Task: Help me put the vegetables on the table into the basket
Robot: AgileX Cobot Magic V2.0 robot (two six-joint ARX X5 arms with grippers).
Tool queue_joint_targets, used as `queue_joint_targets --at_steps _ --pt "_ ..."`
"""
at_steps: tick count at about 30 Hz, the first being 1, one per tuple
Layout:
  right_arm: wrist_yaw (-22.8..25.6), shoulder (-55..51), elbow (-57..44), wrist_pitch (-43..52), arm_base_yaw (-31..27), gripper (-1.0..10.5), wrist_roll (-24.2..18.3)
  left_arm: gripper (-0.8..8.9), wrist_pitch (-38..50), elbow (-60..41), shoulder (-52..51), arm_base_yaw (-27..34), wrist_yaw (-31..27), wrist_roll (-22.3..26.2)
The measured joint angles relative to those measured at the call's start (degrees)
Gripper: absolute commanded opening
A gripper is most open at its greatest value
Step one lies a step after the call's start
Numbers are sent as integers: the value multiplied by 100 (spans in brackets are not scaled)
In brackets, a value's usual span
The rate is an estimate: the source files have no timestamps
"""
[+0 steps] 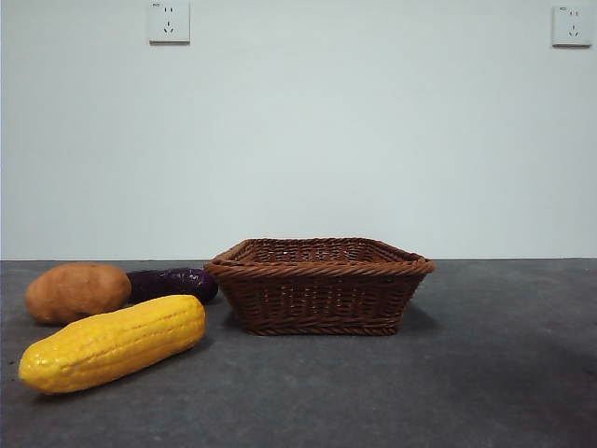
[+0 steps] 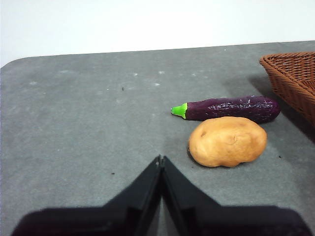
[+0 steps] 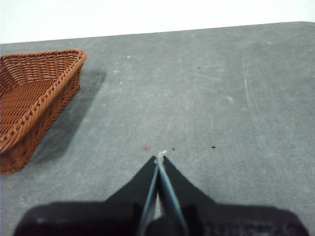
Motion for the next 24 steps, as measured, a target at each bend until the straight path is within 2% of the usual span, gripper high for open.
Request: queue_joint_targets --at_steps 9,15,24 --pt "-33 0 0 4 0 0 59 -4 0 0 0 0 31 -39" --pt "-98 2 0 164 0 -3 433 -4 0 0 0 0 177 -538" --pt "-107 4 208 273 0 -9 763 -6 -50 63 125 0 590 -1078"
